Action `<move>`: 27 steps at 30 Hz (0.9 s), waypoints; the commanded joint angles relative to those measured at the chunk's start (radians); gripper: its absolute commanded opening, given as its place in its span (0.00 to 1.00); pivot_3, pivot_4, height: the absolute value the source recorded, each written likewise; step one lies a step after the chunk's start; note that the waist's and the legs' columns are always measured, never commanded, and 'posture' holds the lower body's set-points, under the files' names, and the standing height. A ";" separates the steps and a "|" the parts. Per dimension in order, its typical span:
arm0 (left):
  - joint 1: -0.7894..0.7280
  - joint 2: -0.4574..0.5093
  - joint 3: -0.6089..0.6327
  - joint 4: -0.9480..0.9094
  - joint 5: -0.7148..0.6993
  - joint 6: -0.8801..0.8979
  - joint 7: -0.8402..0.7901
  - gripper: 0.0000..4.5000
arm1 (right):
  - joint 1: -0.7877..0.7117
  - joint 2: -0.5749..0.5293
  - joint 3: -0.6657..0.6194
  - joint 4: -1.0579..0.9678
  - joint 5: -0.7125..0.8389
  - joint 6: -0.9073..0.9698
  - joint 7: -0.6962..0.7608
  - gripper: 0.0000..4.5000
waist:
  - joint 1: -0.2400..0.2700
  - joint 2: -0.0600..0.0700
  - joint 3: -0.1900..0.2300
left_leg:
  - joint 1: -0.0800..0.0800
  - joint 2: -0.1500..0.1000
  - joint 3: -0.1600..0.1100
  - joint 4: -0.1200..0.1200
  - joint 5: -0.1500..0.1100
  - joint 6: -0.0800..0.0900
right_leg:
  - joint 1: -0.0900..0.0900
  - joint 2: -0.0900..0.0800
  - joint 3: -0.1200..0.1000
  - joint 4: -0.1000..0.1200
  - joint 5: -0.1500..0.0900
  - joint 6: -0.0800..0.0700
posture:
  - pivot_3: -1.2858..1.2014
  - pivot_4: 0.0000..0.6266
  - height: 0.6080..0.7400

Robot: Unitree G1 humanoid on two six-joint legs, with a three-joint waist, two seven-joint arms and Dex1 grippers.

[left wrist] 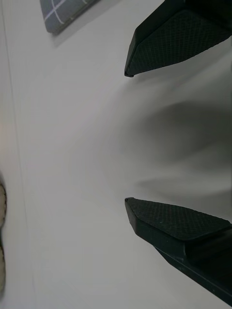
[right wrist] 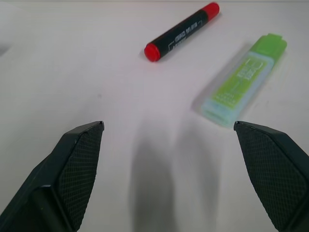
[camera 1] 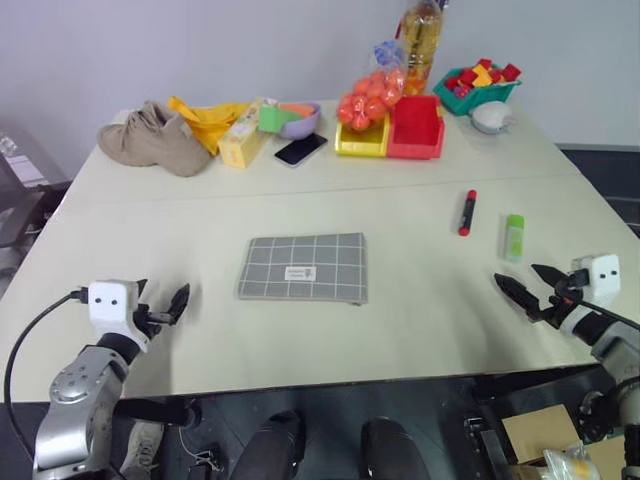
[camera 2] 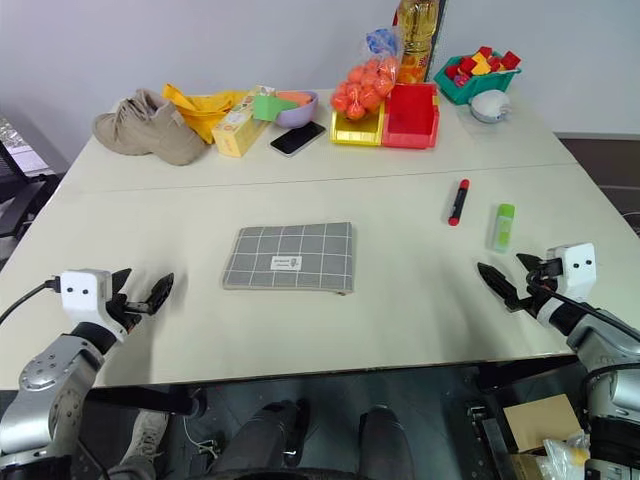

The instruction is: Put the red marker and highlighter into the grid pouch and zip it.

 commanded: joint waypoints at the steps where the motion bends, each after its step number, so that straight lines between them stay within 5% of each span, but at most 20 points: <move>1: 0.002 0.009 0.029 -0.039 -0.008 -0.002 0.013 0.96 | -0.012 0.000 -0.001 -0.050 0.020 0.012 -0.008 1.00 | 0.001 0.000 0.000 | 0.000 0.000 0.000 0.000 0.000 0.000 | 0.000 0.000 0.000 0.000 0.000 0.000 | 0.52 0.24 1.00; 14: -0.017 -0.018 0.016 -0.015 0.010 -0.058 0.049 0.96 | -0.137 0.021 0.128 -0.222 0.106 0.118 0.035 1.00 | -0.002 0.000 0.000 | 0.000 0.001 0.000 0.000 0.000 0.000 | 0.000 0.000 0.000 0.000 0.000 0.000 | 0.52 0.24 1.00; 17: -0.013 -0.028 0.002 -0.011 0.024 -0.091 0.043 1.00 | -0.206 0.085 0.244 -0.315 0.135 0.156 0.036 0.80 | -0.002 0.000 0.000 | 0.000 0.001 0.000 0.000 0.000 0.000 | 0.000 0.000 0.000 0.000 0.000 0.000 | 0.52 0.24 1.00; 24: -0.016 -0.013 -0.030 0.001 0.055 -0.109 0.018 1.00 | -0.318 0.190 0.489 -0.365 0.036 0.196 -0.018 0.01 | 0.002 0.000 0.000 | -0.001 0.000 -0.001 0.000 0.000 0.000 | -0.003 0.000 -0.001 -0.002 0.000 0.000 | 0.52 0.24 1.00; 27: -0.017 0.006 -0.039 0.005 0.072 -0.120 -0.001 1.00 | -0.381 0.273 0.585 -0.281 -0.058 0.187 -0.101 0.01 | -0.003 -0.001 0.000 | 0.000 0.000 -0.001 0.000 0.000 0.000 | -0.003 0.000 0.000 -0.001 0.000 0.000 | 0.52 0.24 1.00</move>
